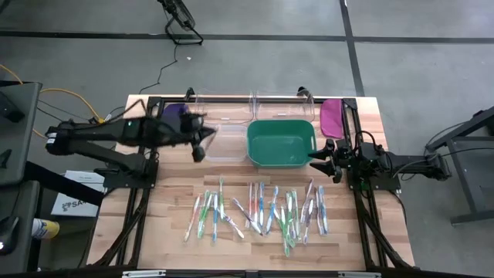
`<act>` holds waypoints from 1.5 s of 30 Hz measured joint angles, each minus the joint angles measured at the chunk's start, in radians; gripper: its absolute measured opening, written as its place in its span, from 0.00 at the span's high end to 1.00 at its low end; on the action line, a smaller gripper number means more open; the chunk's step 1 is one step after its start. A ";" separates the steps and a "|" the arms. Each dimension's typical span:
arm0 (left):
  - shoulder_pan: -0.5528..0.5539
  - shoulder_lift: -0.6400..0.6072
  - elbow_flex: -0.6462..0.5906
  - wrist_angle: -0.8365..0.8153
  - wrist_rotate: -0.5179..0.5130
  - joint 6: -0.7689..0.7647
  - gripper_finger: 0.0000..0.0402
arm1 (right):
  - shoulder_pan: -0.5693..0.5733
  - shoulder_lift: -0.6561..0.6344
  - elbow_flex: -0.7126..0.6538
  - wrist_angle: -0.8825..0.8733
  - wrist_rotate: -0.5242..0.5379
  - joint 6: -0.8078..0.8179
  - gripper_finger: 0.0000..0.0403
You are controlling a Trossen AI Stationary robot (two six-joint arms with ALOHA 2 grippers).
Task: Pick & Place Toothbrushes
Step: Put the orange toothbrush into the left transparent bin
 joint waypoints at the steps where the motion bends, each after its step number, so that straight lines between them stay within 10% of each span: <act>1: 0.036 0.018 0.023 -0.018 0.024 0.052 1.00 | 0.000 0.000 0.000 0.000 0.000 0.000 0.42; 20: 0.509 0.481 0.199 -0.044 0.313 0.674 1.00 | 0.000 0.000 0.000 0.000 -0.002 0.000 0.42; 36: 0.573 0.658 0.199 -0.037 0.341 0.850 0.99 | 0.000 0.000 0.000 0.000 -0.002 0.000 0.42; 45: 0.573 0.658 0.228 -0.056 0.366 0.851 0.75 | 0.000 0.000 0.000 0.000 -0.002 0.000 0.42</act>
